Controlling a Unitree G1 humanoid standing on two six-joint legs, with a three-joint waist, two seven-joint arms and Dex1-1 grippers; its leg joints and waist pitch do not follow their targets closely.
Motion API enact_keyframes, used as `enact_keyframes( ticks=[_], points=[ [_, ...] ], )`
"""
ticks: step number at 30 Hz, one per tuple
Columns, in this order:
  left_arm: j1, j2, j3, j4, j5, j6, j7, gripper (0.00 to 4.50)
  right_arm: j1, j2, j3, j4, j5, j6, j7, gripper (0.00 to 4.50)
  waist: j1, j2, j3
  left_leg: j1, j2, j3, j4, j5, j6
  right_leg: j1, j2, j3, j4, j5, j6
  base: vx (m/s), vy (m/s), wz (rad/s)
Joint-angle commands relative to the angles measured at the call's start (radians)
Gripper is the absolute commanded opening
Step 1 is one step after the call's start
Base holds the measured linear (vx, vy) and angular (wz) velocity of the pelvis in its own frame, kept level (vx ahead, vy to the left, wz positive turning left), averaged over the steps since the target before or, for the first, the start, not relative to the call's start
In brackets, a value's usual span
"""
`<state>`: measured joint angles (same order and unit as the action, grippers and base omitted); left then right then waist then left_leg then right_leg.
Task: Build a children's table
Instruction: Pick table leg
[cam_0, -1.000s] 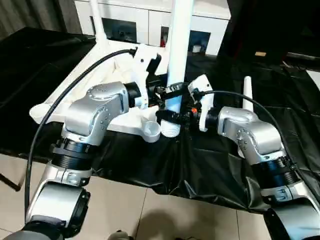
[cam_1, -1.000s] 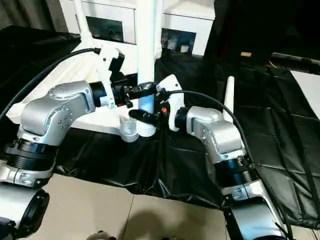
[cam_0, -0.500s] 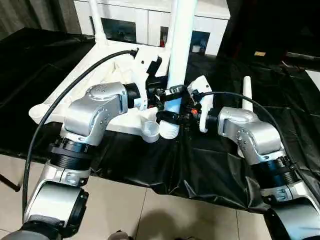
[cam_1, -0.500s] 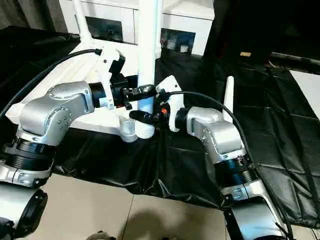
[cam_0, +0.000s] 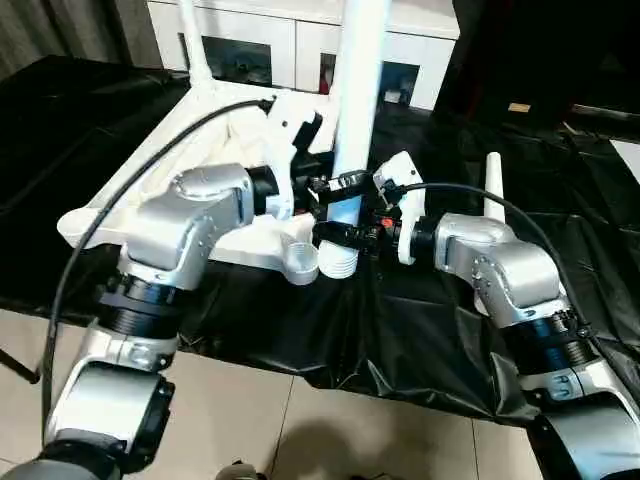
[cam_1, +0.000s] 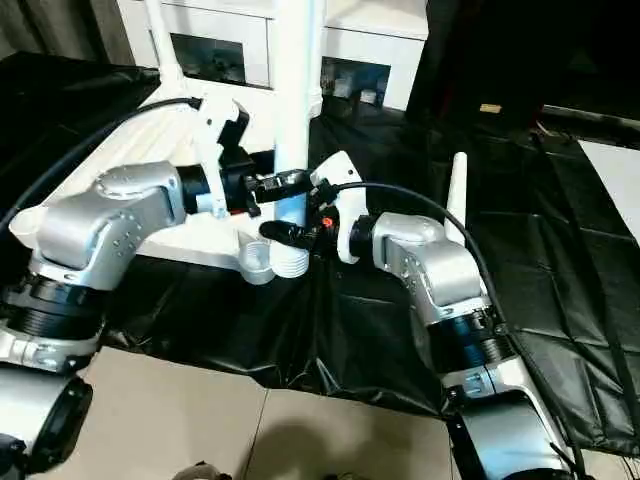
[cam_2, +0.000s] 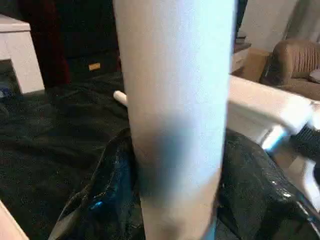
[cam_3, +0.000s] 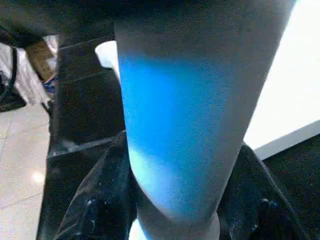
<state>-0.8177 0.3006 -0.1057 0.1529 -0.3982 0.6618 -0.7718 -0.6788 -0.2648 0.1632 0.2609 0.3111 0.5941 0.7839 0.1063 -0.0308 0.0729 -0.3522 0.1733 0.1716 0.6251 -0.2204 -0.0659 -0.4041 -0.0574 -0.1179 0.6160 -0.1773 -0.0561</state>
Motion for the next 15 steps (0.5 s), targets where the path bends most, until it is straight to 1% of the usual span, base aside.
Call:
enact_keyframes(
  ticks=[1,2,4,5,6,7,8,9,10,11,12,13,14,15],
  points=[
    [-0.014,0.005,0.026,0.012,-0.015,0.012,-0.008,3.07,-0.029,0.000,-0.051,0.022,-0.004,-0.023,-0.049,1.85,-0.003,-0.001,-0.088,-0.002,0.062,-0.020,-0.067,0.046,0.052,0.072,-0.109,0.080,-0.055,-0.124,-0.157,0.000,0.000,0.00],
    [-0.014,0.005,0.026,0.012,-0.015,0.012,-0.008,3.14,-0.029,0.000,-0.051,0.022,-0.004,-0.023,-0.049,1.85,-0.004,-0.002,-0.087,-0.002,0.062,-0.020,-0.068,0.044,0.051,0.072,-0.108,0.080,-0.055,-0.124,-0.158,0.000,0.000,0.00],
    [-0.012,0.015,0.033,0.021,-0.019,0.010,-0.019,3.39,-0.032,0.002,-0.073,0.032,-0.001,-0.027,-0.073,1.85,-0.003,-0.001,-0.088,-0.001,0.060,-0.020,-0.067,0.045,0.050,0.073,-0.107,0.080,-0.055,-0.116,-0.158,0.000,0.000,0.00],
    [-0.010,0.027,0.034,0.030,-0.014,0.003,-0.028,3.48,-0.033,0.005,-0.099,0.037,0.005,-0.029,-0.099,1.85,-0.005,0.002,-0.089,-0.001,0.061,-0.021,-0.068,0.044,0.050,0.073,-0.107,0.080,-0.053,-0.104,-0.162,0.000,0.000,0.00],
    [-0.010,0.027,0.034,0.030,-0.014,0.003,-0.028,3.53,-0.033,0.005,-0.099,0.037,0.005,-0.029,-0.099,1.85,-0.005,0.002,-0.089,-0.001,0.061,-0.021,-0.068,0.044,0.050,0.073,-0.107,0.080,-0.053,-0.104,-0.162,0.000,0.000,0.00],
    [-0.008,0.034,0.037,0.040,-0.003,-0.013,-0.023,3.53,-0.032,0.009,-0.118,0.040,0.011,-0.030,-0.115,1.85,-0.006,0.001,-0.090,-0.001,0.061,-0.021,-0.067,0.048,0.050,0.074,-0.107,0.080,-0.050,-0.086,-0.167,0.000,0.000,0.00],
    [0.000,0.047,0.040,0.061,0.022,-0.057,-0.013,3.60,-0.029,0.013,-0.145,0.048,0.009,-0.048,-0.152,1.85,-0.007,0.003,-0.089,-0.002,0.060,-0.022,-0.068,0.048,0.054,0.073,-0.106,0.079,-0.054,-0.087,-0.165,0.000,0.000,0.00],
    [0.015,0.074,0.028,0.088,0.067,-0.122,-0.012,3.77,-0.024,0.014,-0.170,0.058,0.001,-0.071,-0.192,1.85,-0.009,0.002,-0.089,-0.001,0.061,-0.021,-0.068,0.044,0.051,0.074,-0.106,0.080,-0.052,-0.089,-0.163,0.000,0.000,0.00],
    [0.025,0.093,0.019,0.107,0.097,-0.167,-0.012,3.88,-0.021,0.014,-0.185,0.065,-0.006,-0.088,-0.217,1.85,-0.007,0.004,-0.089,-0.002,0.059,-0.023,-0.068,0.043,0.053,0.073,-0.106,0.079,-0.056,-0.097,-0.157,0.000,0.000,0.00],
    [0.029,0.099,0.014,0.110,0.106,-0.177,-0.014,3.94,-0.019,0.013,-0.188,0.064,-0.009,-0.092,-0.224,1.85,-0.012,0.003,-0.089,-0.002,0.057,-0.021,-0.069,0.033,0.044,0.074,-0.104,0.080,-0.056,-0.115,-0.142,0.000,0.000,0.00],
    [0.054,0.152,-0.042,0.139,0.189,-0.274,-0.031,3.94,0.004,0.006,-0.186,0.043,-0.017,-0.106,-0.225,1.85,-0.012,0.003,-0.089,-0.002,0.058,-0.024,-0.071,0.035,0.040,0.075,-0.104,0.079,-0.058,-0.122,-0.130,0.000,0.000,0.00],
    [0.056,0.154,-0.044,0.140,0.191,-0.277,-0.032,3.94,0.005,0.006,-0.186,0.041,-0.017,-0.107,-0.224,1.85,-0.020,0.003,-0.088,-0.005,0.058,-0.024,-0.071,0.029,0.036,0.077,-0.101,0.079,-0.054,-0.122,-0.118,0.000,0.000,0.00],
    [0.100,0.176,-0.045,0.156,0.238,-0.350,0.003,3.94,0.062,0.000,-0.166,-0.032,-0.038,-0.121,-0.225,1.85,-0.019,0.024,-0.089,0.002,0.062,-0.025,-0.068,0.029,0.035,0.071,-0.102,0.079,-0.060,-0.101,-0.111,0.000,0.000,0.00],
    [0.113,0.169,-0.027,0.157,0.238,-0.362,0.028,3.94,0.077,0.000,-0.164,-0.052,-0.044,-0.119,-0.234,1.85,-0.019,0.024,-0.089,0.002,0.062,-0.025,-0.068,0.029,0.035,0.071,-0.102,0.079,-0.060,-0.101,-0.111,0.000,0.000,0.00]
  ],
)
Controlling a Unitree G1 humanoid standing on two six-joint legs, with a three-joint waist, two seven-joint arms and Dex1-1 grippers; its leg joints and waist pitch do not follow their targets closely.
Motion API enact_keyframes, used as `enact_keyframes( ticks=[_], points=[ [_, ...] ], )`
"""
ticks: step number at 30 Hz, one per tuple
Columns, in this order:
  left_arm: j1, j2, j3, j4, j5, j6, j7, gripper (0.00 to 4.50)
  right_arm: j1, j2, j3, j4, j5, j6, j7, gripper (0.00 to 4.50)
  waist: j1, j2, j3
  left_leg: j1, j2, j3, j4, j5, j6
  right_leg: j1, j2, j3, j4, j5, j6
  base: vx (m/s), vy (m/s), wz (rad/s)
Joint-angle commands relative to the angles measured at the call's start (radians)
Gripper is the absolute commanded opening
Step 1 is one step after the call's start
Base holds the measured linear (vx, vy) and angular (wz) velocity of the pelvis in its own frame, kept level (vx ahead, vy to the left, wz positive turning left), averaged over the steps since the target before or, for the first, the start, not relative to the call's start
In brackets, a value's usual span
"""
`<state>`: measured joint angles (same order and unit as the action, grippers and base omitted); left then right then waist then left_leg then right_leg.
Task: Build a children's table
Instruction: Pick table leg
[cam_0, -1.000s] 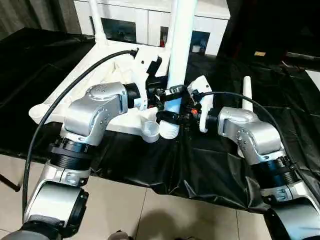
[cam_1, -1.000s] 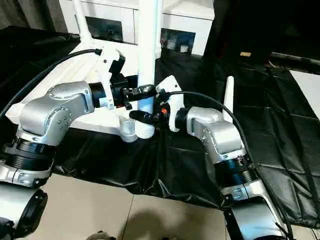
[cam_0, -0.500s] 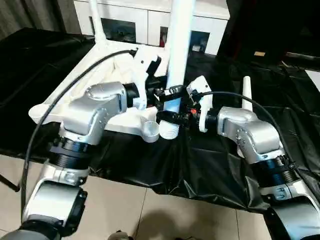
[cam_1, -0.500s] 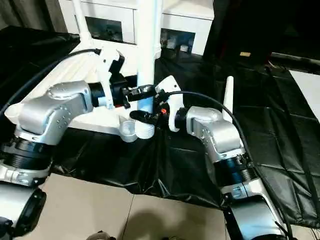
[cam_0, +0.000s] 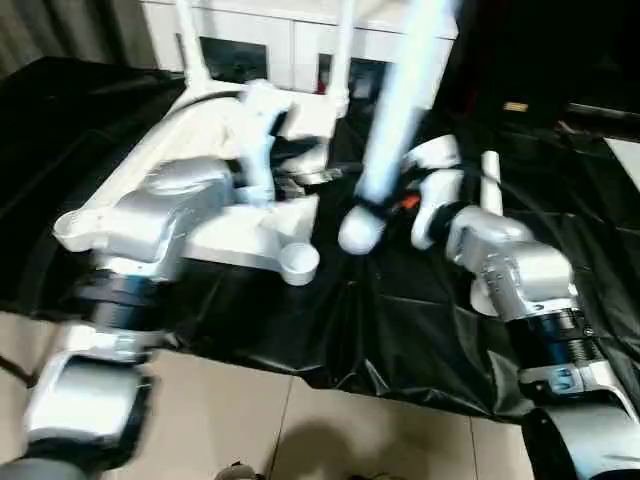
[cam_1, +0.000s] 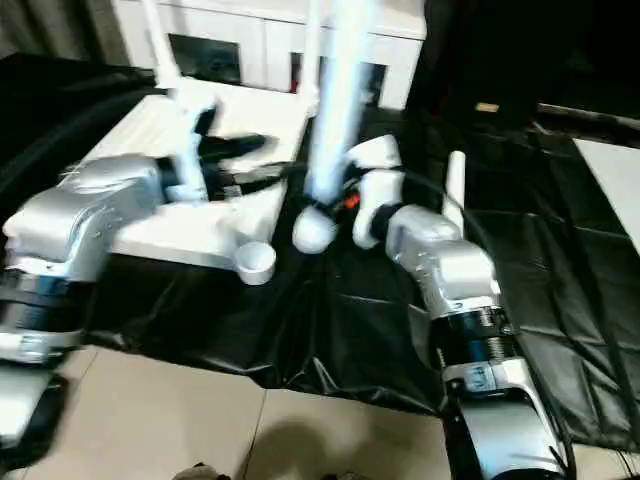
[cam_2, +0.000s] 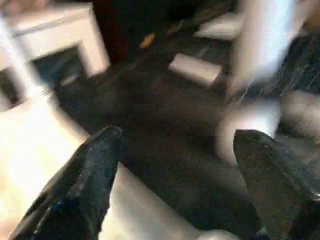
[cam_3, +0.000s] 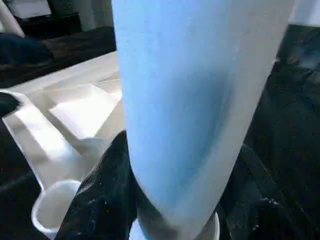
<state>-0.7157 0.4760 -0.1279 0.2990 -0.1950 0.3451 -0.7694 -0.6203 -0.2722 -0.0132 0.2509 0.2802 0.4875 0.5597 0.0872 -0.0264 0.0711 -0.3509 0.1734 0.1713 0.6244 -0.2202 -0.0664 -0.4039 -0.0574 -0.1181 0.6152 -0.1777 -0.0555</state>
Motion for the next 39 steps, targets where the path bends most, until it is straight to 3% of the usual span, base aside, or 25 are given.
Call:
enact_keyframes(
  ticks=[1,6,12,14,16,18,20,21,22,23,24,25,27,28,29,30,31,32,33,34,35,36,37,38,39],
  points=[
    [0.044,-0.032,0.048,-0.005,0.028,-0.031,0.121,3.94,0.051,0.011,0.008,-0.087,-0.032,-0.008,-0.050,1.85,-0.002,0.031,-0.091,-0.001,0.064,-0.027,-0.067,0.038,0.027,0.075,-0.103,0.080,-0.042,-0.031,-0.139,0.000,0.000,0.00],
    [0.203,-0.116,0.164,-0.154,0.030,-0.058,0.322,3.94,0.169,0.033,-0.016,-0.237,-0.070,-0.006,-0.165,1.85,-0.003,0.019,-0.090,-0.005,0.066,-0.024,-0.069,0.006,0.039,0.079,-0.105,0.080,-0.051,-0.027,-0.185,0.000,0.000,0.00],
    [0.441,-0.264,0.178,-0.320,0.122,-0.102,0.586,3.94,0.367,0.105,0.030,-0.354,-0.148,-0.119,-0.275,1.85,-0.005,0.013,-0.077,-0.005,0.058,-0.019,-0.075,-0.101,0.037,0.075,-0.107,0.081,-0.088,-0.290,-0.094,0.000,0.000,0.00],
    [0.470,-0.280,0.168,-0.338,0.136,-0.119,0.615,3.94,0.380,0.123,0.028,-0.361,-0.134,-0.105,-0.285,1.85,0.011,0.005,-0.076,-0.018,0.044,-0.020,-0.053,-0.082,0.099,0.092,-0.165,0.118,-0.107,-0.403,-0.104,0.000,0.000,0.00],
    [0.495,-0.301,0.156,-0.361,0.162,-0.132,0.648,3.94,0.384,0.144,0.021,-0.360,-0.109,-0.085,-0.297,1.85,0.046,-0.007,-0.073,-0.042,0.051,-0.053,0.031,-0.064,0.128,0.106,-0.281,0.195,-0.146,-0.529,-0.137,0.000,0.000,0.00],
    [0.508,-0.307,0.147,-0.383,0.178,-0.125,0.652,3.94,0.390,0.147,0.022,-0.365,-0.101,-0.077,-0.297,1.85,0.058,0.012,-0.067,-0.064,0.059,-0.089,0.061,-0.050,0.094,0.105,-0.298,0.202,-0.148,-0.552,-0.187,-0.021,0.038,-0.04],
    [0.523,-0.309,0.140,-0.422,0.175,-0.080,0.643,3.94,0.401,0.150,0.019,-0.380,-0.092,-0.077,-0.285,1.85,0.056,0.018,-0.065,-0.045,0.047,-0.080,0.012,-0.028,0.109,0.083,-0.220,0.158,-0.131,-0.491,-0.215,-0.050,0.127,-0.03],
    [0.523,-0.309,0.140,-0.423,0.174,-0.079,0.643,3.94,0.401,0.150,0.019,-0.380,-0.092,-0.077,-0.285,1.85,0.045,0.024,-0.062,-0.014,0.049,-0.058,-0.034,-0.067,0.140,0.063,-0.167,0.121,-0.120,-0.469,-0.196,-0.063,0.188,0.08],
    [0.533,-0.306,0.137,-0.441,0.180,-0.072,0.645,3.94,0.405,0.152,0.017,-0.388,-0.093,-0.073,-0.284,1.85,0.035,0.029,-0.062,0.003,0.045,-0.042,-0.050,-0.102,0.149,0.049,-0.138,0.105,-0.109,-0.457,-0.185,-0.064,0.215,0.17],
    [0.537,-0.304,0.137,-0.446,0.180,-0.070,0.645,3.94,0.404,0.152,0.017,-0.386,-0.093,-0.076,-0.282,1.85,0.014,0.039,-0.068,0.041,0.042,-0.017,-0.074,-0.178,0.166,0.030,-0.098,0.073,-0.088,-0.402,-0.161,-0.064,0.215,0.17],
    [0.539,-0.302,0.137,-0.450,0.179,-0.066,0.644,3.94,0.402,0.153,0.016,-0.385,-0.093,-0.075,-0.281,1.85,-0.004,0.042,-0.065,0.055,0.040,-0.006,-0.088,-0.233,0.173,0.014,-0.072,0.055,-0.077,-0.375,-0.140,-0.068,0.219,0.21],
    [0.529,-0.294,0.134,-0.440,0.189,-0.076,0.648,3.94,0.391,0.161,0.014,-0.365,-0.091,-0.074,-0.287,1.85,-0.041,0.046,-0.052,0.056,0.045,0.038,-0.148,-0.480,0.123,-0.004,-0.025,-0.003,-0.033,-0.320,-0.089,-0.079,0.212,0.25],
    [0.527,-0.296,0.133,-0.437,0.188,-0.072,0.648,3.94,0.393,0.161,0.017,-0.362,-0.093,-0.078,-0.289,1.85,-0.053,0.050,-0.050,0.042,0.057,0.084,-0.190,-0.647,0.054,0.007,-0.025,-0.043,0.031,-0.254,-0.047,-0.081,0.193,0.27],
    [0.527,-0.296,0.132,-0.436,0.190,-0.074,0.648,3.94,0.395,0.161,0.019,-0.362,-0.092,-0.077,-0.289,1.85,-0.061,0.043,-0.052,0.033,0.065,0.087,-0.200,-0.664,0.047,0.025,-0.032,-0.042,0.051,-0.234,-0.030,-0.087,0.119,0.23],
    [0.528,-0.302,0.132,-0.437,0.189,-0.073,0.651,3.94,0.399,0.163,0.021,-0.361,-0.093,-0.077,-0.295,1.85,-0.052,0.040,-0.054,0.036,0.051,0.104,-0.196,-0.660,0.002,0.028,-0.067,-0.009,0.011,-0.314,-0.018,-0.087,0.119,0.23],
    [0.531,-0.312,0.130,-0.444,0.189,-0.066,0.656,3.94,0.404,0.166,0.022,-0.364,-0.099,-0.073,-0.309,1.85,-0.038,0.003,-0.054,0.091,0.029,0.059,-0.016,-0.583,-0.002,-0.035,-0.217,0.091,-0.165,-0.627,-0.002,-0.073,0.102,0.25],
    [0.532,-0.314,0.129,-0.448,0.190,-0.059,0.657,3.94,0.404,0.168,0.022,-0.366,-0.101,-0.071,-0.313,1.85,-0.030,-0.010,-0.060,0.012,0.053,-0.042,0.083,-0.290,0.064,0.040,-0.346,0.197,-0.198,-0.783,0.002,-0.006,0.173,-0.11],
    [0.533,-0.321,0.129,-0.445,0.186,-0.067,0.657,3.94,0.410,0.172,0.016,-0.371,-0.101,-0.063,-0.323,1.85,-0.028,0.008,-0.065,-0.052,0.048,-0.090,0.077,-0.153,0.066,0.101,-0.343,0.186,-0.156,-0.723,-0.021,-0.006,0.173,-0.11],
    [0.535,-0.318,0.123,-0.445,0.191,-0.073,0.654,3.94,0.415,0.175,0.013,-0.375,-0.099,-0.057,-0.330,1.85,-0.044,0.036,-0.059,-0.043,0.040,-0.094,-0.051,-0.177,0.032,0.075,-0.177,0.076,-0.117,-0.632,-0.043,-0.006,0.219,-0.36],
    [0.535,-0.318,0.123,-0.445,0.191,-0.073,0.654,3.94,0.415,0.175,0.013,-0.375,-0.099,-0.057,-0.330,1.85,-0.059,0.046,-0.059,0.006,0.039,-0.069,-0.076,-0.310,-0.011,0.015,-0.078,0.051,-0.083,-0.549,-0.034,-0.071,0.137,0.06],
    [0.534,-0.317,0.120,-0.444,0.188,-0.070,0.650,3.94,0.420,0.175,0.011,-0.377,-0.101,-0.045,-0.337,1.85,-0.083,0.056,-0.065,0.028,0.051,-0.076,-0.104,-0.477,-0.106,0.001,-0.038,0.056,-0.043,-0.255,-0.046,-0.071,0.137,0.06],
    [0.538,-0.332,0.131,-0.444,0.152,-0.056,0.641,3.94,0.426,0.169,0.014,-0.377,-0.109,-0.041,-0.337,1.85,-0.094,0.071,-0.064,0.014,0.053,-0.089,-0.136,-0.594,-0.165,0.023,-0.027,0.053,-0.019,-0.084,-0.046,-0.083,0.110,0.18],
    [0.538,-0.335,0.134,-0.442,0.153,-0.061,0.647,3.94,0.427,0.167,0.016,-0.377,-0.108,-0.043,-0.333,1.85,-0.102,0.052,-0.059,0.017,0.048,-0.079,-0.140,-0.654,-0.160,0.025,-0.034,0.055,-0.031,-0.080,-0.033,-0.079,0.113,0.06],
    [0.539,-0.340,0.139,-0.442,0.153,-0.061,0.655,3.94,0.428,0.165,0.016,-0.378,-0.106,-0.045,-0.328,1.85,-0.103,0.051,-0.053,0.018,0.045,-0.075,-0.144,-0.693,-0.145,0.027,-0.037,0.058,-0.044,-0.142,-0.023,-0.079,0.113,0.06],
    [0.540,-0.343,0.143,-0.441,0.152,-0.060,0.661,3.94,0.429,0.165,0.016,-0.378,-0.105,-0.047,-0.326,1.85,-0.105,0.044,-0.047,0.038,0.033,-0.060,-0.144,-0.782,-0.114,0.023,-0.036,0.053,-0.077,-0.317,0.006,-0.064,0.055,0.10]
  ],
)
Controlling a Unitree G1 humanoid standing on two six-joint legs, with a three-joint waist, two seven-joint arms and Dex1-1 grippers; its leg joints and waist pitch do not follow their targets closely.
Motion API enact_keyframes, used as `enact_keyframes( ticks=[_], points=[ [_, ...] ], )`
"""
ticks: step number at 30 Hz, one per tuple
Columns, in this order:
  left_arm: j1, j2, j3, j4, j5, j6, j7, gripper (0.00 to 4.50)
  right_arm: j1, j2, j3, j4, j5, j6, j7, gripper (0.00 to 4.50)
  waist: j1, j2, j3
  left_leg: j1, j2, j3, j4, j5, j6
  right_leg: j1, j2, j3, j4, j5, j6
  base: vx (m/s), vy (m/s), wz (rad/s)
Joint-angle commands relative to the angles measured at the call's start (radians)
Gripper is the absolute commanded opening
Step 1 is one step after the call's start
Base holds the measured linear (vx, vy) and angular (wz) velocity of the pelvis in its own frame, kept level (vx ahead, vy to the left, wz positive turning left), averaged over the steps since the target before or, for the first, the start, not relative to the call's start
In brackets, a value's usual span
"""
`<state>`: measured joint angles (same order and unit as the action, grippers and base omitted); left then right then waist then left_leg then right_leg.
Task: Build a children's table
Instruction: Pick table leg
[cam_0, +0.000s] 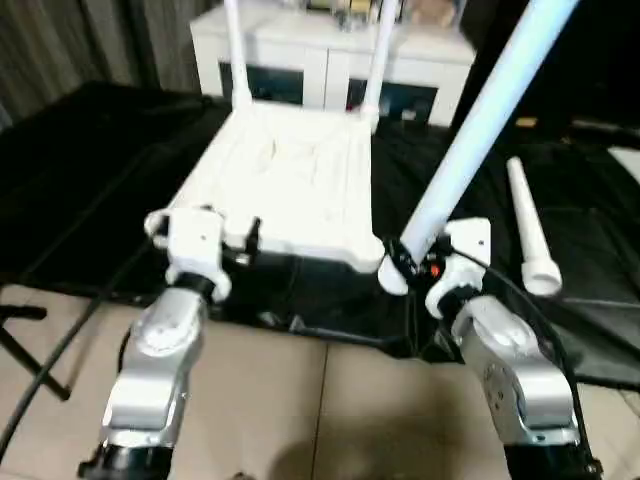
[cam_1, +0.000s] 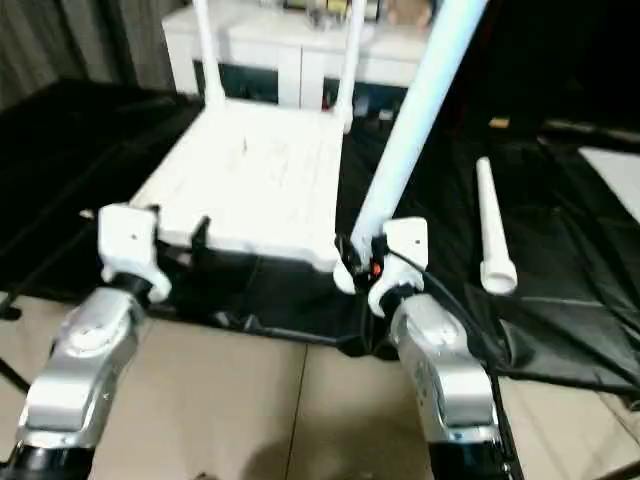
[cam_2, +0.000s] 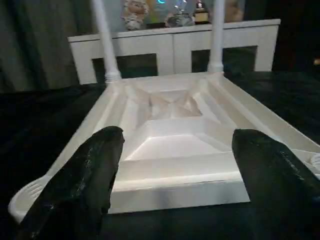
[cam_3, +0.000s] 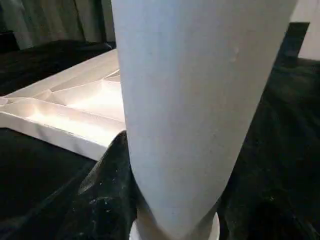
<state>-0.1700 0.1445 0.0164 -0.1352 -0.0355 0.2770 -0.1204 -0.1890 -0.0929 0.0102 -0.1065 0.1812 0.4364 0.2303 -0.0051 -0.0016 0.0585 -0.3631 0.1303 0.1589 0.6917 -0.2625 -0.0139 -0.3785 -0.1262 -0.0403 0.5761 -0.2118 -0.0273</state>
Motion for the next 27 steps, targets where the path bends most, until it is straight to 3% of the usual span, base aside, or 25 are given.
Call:
enact_keyframes(
  ticks=[1,2,3,4,5,6,7,8,9,10,11,12,13,14,15,16,18,19,20,21,23,24,25,26,27],
  points=[
    [-0.005,-0.015,0.003,-0.010,-0.007,0.008,0.015,3.94,-0.001,-0.017,-0.007,-0.021,-0.003,0.001,0.006,1.85,-0.019,0.016,-0.032,0.061,0.073,-0.046,-0.211,-0.784,-0.154,0.000,0.034,-0.035,-0.051,-0.366,-0.004,-0.051,0.012,0.06],
    [-0.006,-0.019,0.008,-0.013,-0.007,0.018,0.020,3.94,-0.003,-0.020,-0.007,-0.020,0.000,0.000,0.010,1.85,-0.016,0.028,-0.024,0.047,0.090,-0.022,-0.277,-0.900,-0.133,0.066,0.063,-0.083,0.000,-0.371,0.012,-0.051,0.012,0.06],
    [-0.005,-0.018,0.009,-0.016,-0.008,0.023,0.016,3.94,-0.004,-0.023,-0.008,-0.020,0.002,-0.001,0.011,1.85,0.011,0.036,-0.018,-0.011,0.106,0.002,-0.329,-0.959,-0.131,0.124,0.064,-0.091,0.119,-0.259,0.009,-0.088,-0.031,0.05],
    [-0.005,-0.003,0.000,-0.015,0.005,0.018,0.010,3.94,-0.007,-0.019,-0.013,-0.020,0.008,0.001,0.009,1.85,0.109,0.040,-0.020,-0.069,0.090,0.091,-0.324,-0.951,-0.094,0.163,0.072,-0.104,0.193,-0.195,0.022,-0.063,-0.089,0.20],
    [-0.005,-0.001,0.000,-0.014,0.005,0.020,0.010,3.94,-0.008,-0.017,-0.014,-0.020,0.009,0.003,0.008,1.85,0.107,0.025,-0.040,-0.033,0.096,0.108,-0.296,-0.780,-0.068,0.168,0.059,-0.037,0.198,-0.358,0.021,-0.063,-0.089,0.20],
    [-0.006,-0.001,0.001,-0.013,0.005,0.022,0.011,3.94,-0.008,-0.017,-0.014,-0.020,0.008,0.005,0.007,1.85,0.069,-0.078,-0.042,0.158,0.053,0.055,0.023,-0.385,-0.052,-0.017,-0.063,0.066,-0.099,-1.097,0.060,0.130,-0.225,0.13],
    [-0.008,0.001,0.002,-0.011,0.004,0.022,0.009,3.94,-0.008,-0.016,-0.014,-0.021,0.011,0.005,0.009,1.85,0.121,-0.045,-0.048,0.018,-0.025,-0.025,0.039,-0.091,0.091,0.133,-0.092,0.204,-0.128,-1.091,0.018,0.215,-0.203,0.10],
    [-0.009,0.002,0.002,-0.009,0.004,0.020,0.008,3.94,-0.006,-0.014,-0.014,-0.023,0.013,0.006,0.009,1.85,0.121,-0.045,-0.048,0.018,-0.025,-0.025,0.039,-0.091,0.091,0.133,-0.092,0.204,-0.128,-1.091,0.018,0.215,-0.203,0.10],
    [-0.019,-0.002,0.012,-0.010,-0.006,0.030,0.007,3.94,-0.007,-0.017,-0.006,-0.025,0.010,0.004,0.016,1.85,0.155,-0.032,-0.027,0.009,0.005,-0.059,0.012,-0.079,0.061,0.151,-0.063,0.228,-0.112,-0.902,-0.053,0.120,-0.061,0.32],
    [-0.019,-0.002,0.012,-0.010,-0.006,0.030,0.007,3.94,-0.007,-0.017,-0.006,-0.025,0.010,0.004,0.016,1.85,0.156,-0.033,-0.035,0.015,0.008,-0.061,-0.006,-0.105,0.053,0.162,-0.027,0.229,-0.095,-0.767,-0.098,0.073,-0.028,0.46],
    [-0.023,-0.002,0.015,-0.010,-0.005,0.033,0.008,3.94,-0.008,-0.017,-0.005,-0.025,0.011,0.004,0.019,1.85,0.164,-0.004,-0.062,0.075,0.026,-0.055,-0.091,-0.085,0.044,0.153,0.056,0.173,-0.051,-0.422,-0.137,0.073,-0.028,0.46],
    [-0.026,0.004,0.012,-0.008,0.003,0.031,0.009,3.94,-0.008,-0.016,-0.006,-0.026,0.013,0.007,0.019,1.85,0.116,0.028,-0.084,0.226,0.126,-0.137,-0.160,-0.053,0.162,0.008,0.102,0.074,0.081,-0.175,-0.098,0.061,-0.010,0.47],
    [-0.026,0.005,0.010,-0.006,0.001,0.030,0.009,3.94,-0.007,-0.016,-0.005,-0.026,0.012,0.007,0.018,1.85,0.075,0.023,-0.106,0.267,0.226,-0.218,-0.154,0.049,0.343,-0.075,0.046,0.032,0.177,-0.188,0.014,0.093,-0.014,0.16],
    [-0.026,0.005,0.010,-0.006,0.001,0.030,0.009,3.94,-0.007,-0.016,-0.005,-0.026,0.012,0.007,0.018,1.85,0.074,0.025,-0.101,0.238,0.219,-0.206,-0.149,0.113,0.399,-0.090,0.031,0.023,0.193,-0.160,0.062,0.093,-0.014,0.16],
    [-0.022,0.005,0.008,-0.009,-0.009,0.036,0.001,3.94,-0.008,-0.012,-0.008,-0.026,0.019,0.007,0.018,1.85,0.077,0.021,-0.092,0.182,0.182,-0.150,-0.163,0.178,0.449,-0.105,0.031,0.002,0.203,-0.064,0.103,0.112,-0.001,0.02],
    [-0.021,0.004,0.009,-0.011,-0.014,0.038,-0.004,3.94,-0.008,-0.010,-0.009,-0.026,0.023,0.007,0.017,1.85,0.070,0.010,-0.085,0.149,0.119,-0.084,-0.165,0.167,0.419,-0.102,0.041,-0.015,0.162,0.046,0.062,0.090,0.008,0.08],
    [-0.020,0.004,0.009,-0.013,-0.017,0.041,-0.008,3.94,-0.007,-0.007,-0.011,-0.028,0.031,0.008,0.019,1.85,0.060,-0.020,-0.075,0.120,0.043,-0.030,-0.152,0.047,0.353,-0.053,0.031,0.004,0.052,0.123,-0.007,0.103,-0.018,0.06],
    [-0.021,0.006,0.008,-0.009,-0.014,0.038,-0.009,3.94,-0.007,-0.011,-0.009,-0.028,0.025,0.007,0.017,1.85,0.081,-0.057,-0.070,0.096,-0.038,0.017,-0.055,-0.204,0.159,0.057,-0.054,0.153,-0.075,-0.315,-0.232,0.145,-0.061,0.05],
    [-0.024,0.015,0.002,-0.002,-0.005,0.031,-0.015,3.94,-0.002,-0.008,-0.016,-0.036,0.029,0.013,0.010,1.85,0.100,-0.048,-0.060,0.115,-0.044,0.019,-0.002,-0.257,0.074,0.063,-0.073,0.229,-0.122,-0.497,-0.337,0.145,-0.061,0.05],
    [-0.027,0.016,0.003,0.002,-0.008,0.030,-0.017,3.94,0.001,-0.010,-0.019,-0.041,0.028,0.014,0.009,1.85,0.123,-0.053,-0.059,0.074,-0.033,-0.024,0.029,-0.223,-0.019,0.120,-0.062,0.279,-0.112,-0.551,-0.420,0.137,-0.033,-0.18],
    [-0.029,0.014,0.006,0.005,-0.014,0.032,-0.019,3.94,0.007,-0.014,-0.022,-0.050,0.027,0.013,0.010,1.85,0.137,-0.037,-0.055,0.033,-0.034,-0.059,0.037,-0.140,-0.117,0.140,0.014,0.320,-0.086,-0.362,-0.402,0.111,-0.005,-0.44],
    [-0.030,0.015,0.006,0.007,-0.014,0.031,-0.021,3.94,0.010,-0.014,-0.025,-0.055,0.028,0.012,0.007,1.85,0.137,-0.021,-0.051,0.043,-0.026,-0.068,0.014,-0.128,-0.136,0.119,0.047,0.318,-0.087,-0.316,-0.358,0.084,0.026,-0.37],
    [-0.033,0.023,0.003,0.011,-0.012,0.028,-0.034,3.94,0.016,-0.007,-0.040,-0.070,0.041,0.015,-0.005,1.85,0.056,0.085,-0.064,0.215,0.097,-0.131,-0.187,-0.055,-0.183,-0.117,0.169,0.110,0.126,-0.303,-0.034,0.083,0.026,-0.48],
    [-0.035,0.029,-0.001,0.014,-0.008,0.027,-0.043,3.94,0.018,-0.008,-0.041,-0.075,0.043,0.019,-0.006,1.85,0.034,0.042,-0.072,0.230,0.179,-0.140,-0.198,-0.012,-0.121,-0.130,0.107,0.064,0.161,-0.283,0.001,0.083,0.026,-0.48],
    [-0.035,0.029,-0.001,0.014,-0.008,0.027,-0.043,3.94,0.018,-0.008,-0.041,-0.075,0.043,0.019,-0.006,1.85,0.055,0.045,-0.054,0.180,0.195,-0.068,-0.223,-0.012,-0.162,-0.125,0.066,-0.006,0.195,-0.159,0.005,0.094,0.019,-0.45]
  ],
)
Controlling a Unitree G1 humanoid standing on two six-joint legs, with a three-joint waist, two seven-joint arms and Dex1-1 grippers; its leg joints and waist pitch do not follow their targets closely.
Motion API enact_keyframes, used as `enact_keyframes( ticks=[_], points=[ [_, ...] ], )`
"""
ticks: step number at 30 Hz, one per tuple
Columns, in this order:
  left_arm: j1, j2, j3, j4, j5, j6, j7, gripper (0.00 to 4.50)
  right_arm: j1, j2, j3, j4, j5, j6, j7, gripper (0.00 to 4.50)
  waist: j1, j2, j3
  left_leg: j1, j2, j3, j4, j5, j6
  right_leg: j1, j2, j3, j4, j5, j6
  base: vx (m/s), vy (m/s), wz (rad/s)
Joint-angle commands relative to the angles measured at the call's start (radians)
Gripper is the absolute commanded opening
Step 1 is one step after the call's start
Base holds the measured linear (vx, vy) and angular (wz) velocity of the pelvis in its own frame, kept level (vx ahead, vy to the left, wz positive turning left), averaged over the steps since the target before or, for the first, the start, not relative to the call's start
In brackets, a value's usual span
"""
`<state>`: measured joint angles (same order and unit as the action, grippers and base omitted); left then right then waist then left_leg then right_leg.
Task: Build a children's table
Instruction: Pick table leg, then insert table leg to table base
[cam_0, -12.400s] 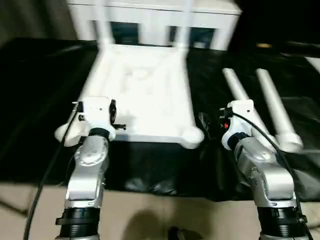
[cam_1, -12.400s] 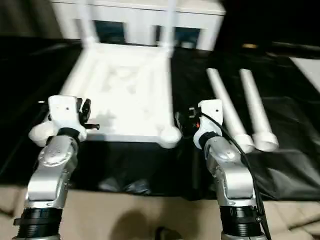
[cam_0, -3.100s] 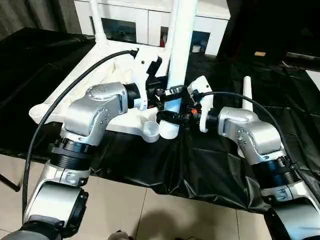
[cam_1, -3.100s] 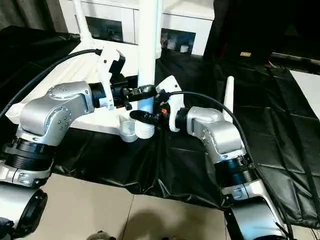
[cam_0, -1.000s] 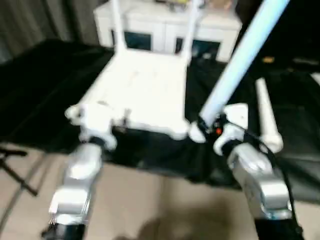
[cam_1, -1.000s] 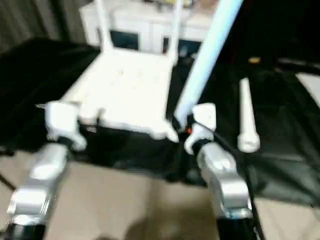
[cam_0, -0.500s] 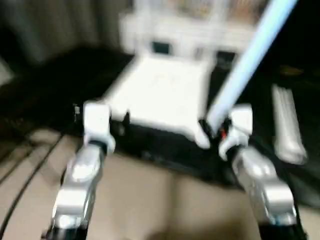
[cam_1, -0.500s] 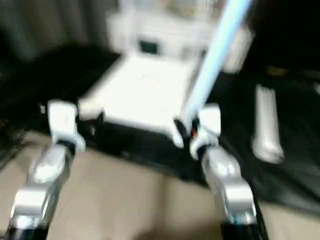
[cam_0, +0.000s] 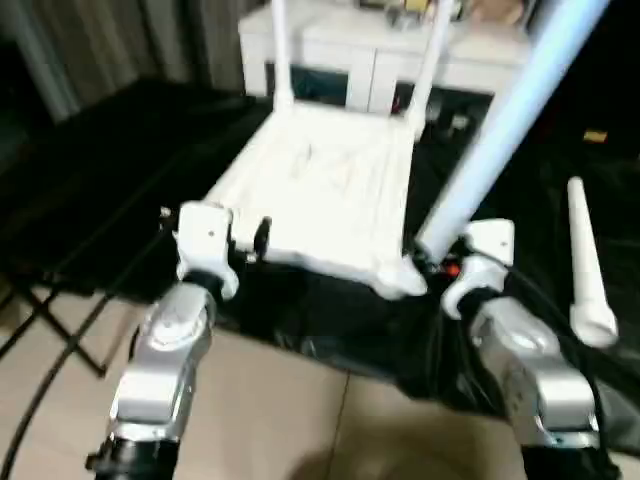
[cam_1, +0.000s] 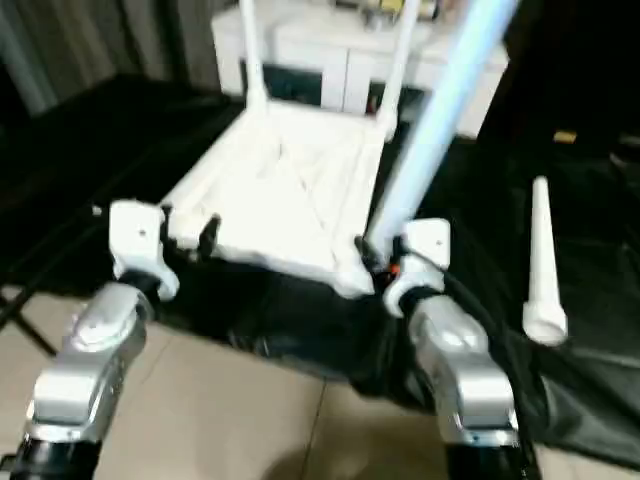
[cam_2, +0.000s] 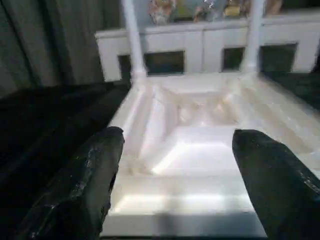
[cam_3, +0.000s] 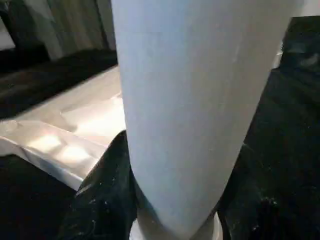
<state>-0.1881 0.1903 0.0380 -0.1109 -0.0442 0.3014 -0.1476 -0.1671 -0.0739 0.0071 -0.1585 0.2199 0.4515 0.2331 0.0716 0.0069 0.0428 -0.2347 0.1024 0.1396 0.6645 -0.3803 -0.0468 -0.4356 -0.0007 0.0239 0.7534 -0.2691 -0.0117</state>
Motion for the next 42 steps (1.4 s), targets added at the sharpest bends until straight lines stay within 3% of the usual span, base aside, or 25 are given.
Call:
enact_keyframes(
  ticks=[1,2,3,4,5,6,7,9,10,11,12,13,15,16,17,19,20,21,23,25,26,28,31,38,42],
  points=[
    [-0.020,-0.008,-0.028,-0.005,0.006,0.000,-0.025,3.94,-0.003,-0.030,-0.037,-0.027,0.003,0.008,-0.009,1.85,-0.034,0.030,-0.045,0.068,0.215,-0.027,-0.197,0.106,-0.120,-0.063,-0.072,-0.089,0.004,-0.027,-0.038,0.116,0.002,-0.27],
    [-0.025,-0.008,-0.029,0.000,-0.003,-0.002,-0.041,3.94,0.001,-0.033,-0.031,-0.027,-0.007,0.002,-0.011,1.85,-0.039,0.009,-0.041,0.056,0.153,-0.013,-0.195,0.132,-0.056,-0.044,-0.085,-0.120,-0.042,0.123,-0.088,0.116,0.002,-0.27],
    [-0.026,-0.009,-0.029,0.001,-0.006,-0.001,-0.044,3.94,0.002,-0.033,-0.031,-0.027,-0.008,0.001,-0.012,1.85,-0.063,-0.018,-0.067,0.091,0.060,0.025,-0.143,0.096,0.038,-0.011,-0.116,-0.096,-0.130,0.193,-0.156,0.171,-0.020,-0.14],
    [-0.031,-0.006,-0.037,0.006,-0.010,-0.005,-0.048,3.94,0.006,-0.033,-0.029,-0.026,-0.019,0.000,-0.021,1.85,-0.024,-0.067,-0.091,-0.071,-0.038,0.031,0.000,-0.027,0.092,0.200,-0.220,0.068,-0.189,0.106,-0.350,0.190,-0.019,0.03],
    [-0.034,-0.007,-0.042,0.009,-0.013,-0.006,-0.049,3.94,0.007,-0.030,-0.032,-0.028,-0.019,0.001,-0.026,1.85,0.009,-0.051,-0.098,-0.095,-0.024,0.007,0.057,-0.038,0.086,0.231,-0.301,0.119,-0.219,0.106,-0.463,0.190,-0.019,0.03],
    [-0.034,-0.007,-0.042,0.009,-0.013,-0.006,-0.049,3.94,0.007,-0.030,-0.032,-0.028,-0.019,0.001,-0.026,1.85,-0.002,-0.058,-0.084,-0.159,0.005,-0.039,0.109,0.060,0.041,0.228,-0.268,0.098,-0.207,0.181,-0.531,0.176,-0.020,0.04],
    [-0.039,-0.009,-0.049,0.013,-0.014,-0.006,-0.053,3.94,0.009,-0.025,-0.035,-0.033,-0.017,-0.001,-0.029,1.85,-0.004,-0.034,-0.074,-0.182,0.027,-0.062,0.115,0.122,-0.009,0.213,-0.264,0.073,-0.208,0.244,-0.536,0.139,-0.025,-0.02],
    [-0.042,-0.010,-0.055,0.015,-0.013,-0.007,-0.057,3.94,0.011,-0.024,-0.035,-0.035,-0.020,-0.002,-0.033,1.85,-0.014,-0.007,-0.059,-0.182,0.046,-0.067,0.042,0.279,-0.015,0.164,-0.200,-0.035,-0.228,0.147,-0.441,0.124,-0.016,-0.04],
    [-0.043,-0.013,-0.061,0.020,-0.013,-0.010,-0.065,3.94,0.020,-0.023,-0.032,-0.046,-0.021,0.003,-0.039,1.85,-0.031,0.056,-0.054,-0.113,0.058,-0.040,-0.058,0.289,-0.012,0.108,-0.073,-0.033,-0.259,-0.115,-0.263,0.076,0.027,-0.08],
    [-0.043,-0.015,-0.064,0.022,-0.014,-0.011,-0.068,3.94,0.028,-0.023,-0.029,-0.056,-0.019,0.006,-0.042,1.85,-0.037,0.071,-0.042,-0.046,0.125,-0.063,-0.109,0.132,-0.083,0.072,-0.030,-0.055,-0.221,-0.209,-0.142,0.076,0.027,-0.08],
    [-0.044,-0.015,-0.064,0.026,-0.009,-0.013,-0.072,3.94,0.038,-0.026,-0.025,-0.069,-0.014,0.008,-0.044,1.85,-0.061,0.090,-0.033,-0.045,0.257,-0.112,-0.192,-0.217,-0.116,0.062,-0.051,-0.068,-0.065,-0.202,-0.062,0.075,0.074,-0.46],
    [-0.044,-0.017,-0.062,0.026,-0.011,-0.013,-0.074,3.94,0.040,-0.028,-0.024,-0.073,-0.012,0.008,-0.043,1.85,-0.045,0.067,-0.037,0.007,0.291,-0.093,-0.207,-0.382,-0.092,0.035,-0.085,-0.071,-0.040,-0.130,-0.044,0.122,0.051,-0.61],
    [-0.043,-0.020,-0.059,0.026,-0.020,-0.008,-0.074,3.94,0.043,-0.029,-0.026,-0.078,-0.012,0.008,-0.041,1.85,-0.047,0.052,-0.031,0.032,0.259,-0.011,-0.208,-0.414,-0.057,0.014,-0.109,-0.084,-0.066,-0.033,-0.080,0.128,0.017,-0.53],
    [-0.038,-0.010,-0.066,0.024,-0.024,-0.011,-0.086,3.94,0.045,-0.030,-0.033,-0.083,-0.013,0.013,-0.041,1.85,-0.046,0.017,-0.032,-0.055,0.122,0.008,-0.167,-0.373,0.046,0.101,-0.129,-0.052,-0.173,-0.027,-0.077,0.092,-0.054,-0.31],
    [-0.036,-0.004,-0.071,0.023,-0.026,-0.015,-0.094,3.94,0.045,-0.030,-0.035,-0.084,-0.014,0.014,-0.040,1.85,-0.021,-0.012,-0.052,-0.121,0.042,0.037,-0.050,-0.152,0.092,0.194,-0.197,0.033,-0.236,-0.131,-0.136,0.092,-0.054,-0.31],
    [-0.021,0.005,-0.077,0.011,-0.055,-0.015,-0.137,3.94,0.045,-0.034,-0.034,-0.084,-0.015,0.021,-0.037,1.85,-0.006,-0.025,-0.066,-0.158,0.043,0.016,-0.007,-0.023,0.122,0.231,-0.225,0.064,-0.246,-0.150,-0.158,0.117,-0.055,-0.07],
    [0.001,0.017,-0.084,-0.007,-0.096,-0.014,-0.200,3.94,0.046,-0.043,-0.027,-0.086,-0.020,0.026,-0.029,1.85,-0.001,-0.035,-0.081,-0.227,0.042,-0.021,0.009,0.253,0.136,0.256,-0.206,0.043,-0.193,0.244,-0.186,0.141,-0.050,-0.04],
    [0.015,0.027,-0.088,-0.018,-0.124,-0.012,-0.244,3.94,0.046,-0.050,-0.020,-0.087,-0.022,0.025,-0.019,1.85,-0.013,0.000,-0.088,-0.234,0.054,-0.035,-0.054,0.449,0.113,0.233,-0.146,-0.026,-0.111,0.650,-0.173,0.068,-0.028,-0.10],
    [0.044,0.053,-0.082,-0.028,-0.165,-0.030,-0.316,3.94,0.048,-0.073,0.010,-0.095,-0.027,0.024,0.013,1.85,-0.038,0.030,-0.085,-0.165,0.094,-0.066,-0.070,0.625,0.189,0.154,-0.082,-0.074,-0.086,0.745,-0.061,0.000,0.000,0.00],
    [0.059,0.088,-0.078,-0.031,-0.185,-0.019,-0.377,4.22,0.047,-0.105,0.044,-0.101,-0.034,0.019,0.057,1.85,-0.053,0.039,-0.095,-0.090,0.180,-0.132,-0.051,0.853,0.322,0.079,-0.131,-0.039,-0.076,0.520,-0.041,0.000,0.000,0.00],
    [0.061,0.128,-0.075,-0.032,-0.199,0.000,-0.430,4.22,0.041,-0.140,0.073,-0.101,-0.037,0.014,0.107,1.85,-0.055,0.023,-0.094,-0.085,0.179,-0.137,-0.051,0.896,0.345,0.073,-0.155,-0.016,-0.092,0.432,-0.047,0.000,0.000,0.00],
    [0.056,0.169,-0.075,-0.031,-0.217,0.006,-0.487,4.41,0.030,-0.165,0.078,-0.096,-0.025,0.012,0.153,1.85,-0.018,-0.001,-0.068,-0.164,0.091,-0.046,-0.071,0.488,0.193,0.129,-0.152,-0.009,-0.137,0.499,-0.053,0.000,0.000,0.00],
    [0.033,0.257,-0.097,-0.009,-0.235,0.007,-0.611,4.41,-0.007,-0.211,0.058,-0.066,0.010,0.015,0.234,1.85,-0.019,0.002,-0.045,-0.131,0.122,-0.040,-0.122,0.075,0.045,0.122,-0.128,-0.022,-0.163,0.130,-0.139,-0.056,0.009,0.00],
    [-0.081,0.416,-0.233,0.165,-0.163,-0.011,-0.887,4.41,-0.109,-0.348,0.072,0.075,0.030,-0.047,0.432,1.85,-0.019,-0.008,-0.019,-0.098,0.127,-0.009,-0.144,-0.205,-0.072,0.091,-0.147,-0.002,-0.215,-0.370,-0.147,-0.093,0.022,0.00],
    [-0.128,0.465,-0.287,0.233,-0.127,-0.032,-0.982,4.07,-0.127,-0.383,0.084,0.097,0.028,-0.062,0.503,1.85,-0.014,-0.013,-0.036,-0.115,0.136,-0.003,-0.155,-0.071,-0.049,0.106,-0.146,-0.014,-0.197,-0.225,-0.144,-0.016,0.009,0.00]
  ],
)
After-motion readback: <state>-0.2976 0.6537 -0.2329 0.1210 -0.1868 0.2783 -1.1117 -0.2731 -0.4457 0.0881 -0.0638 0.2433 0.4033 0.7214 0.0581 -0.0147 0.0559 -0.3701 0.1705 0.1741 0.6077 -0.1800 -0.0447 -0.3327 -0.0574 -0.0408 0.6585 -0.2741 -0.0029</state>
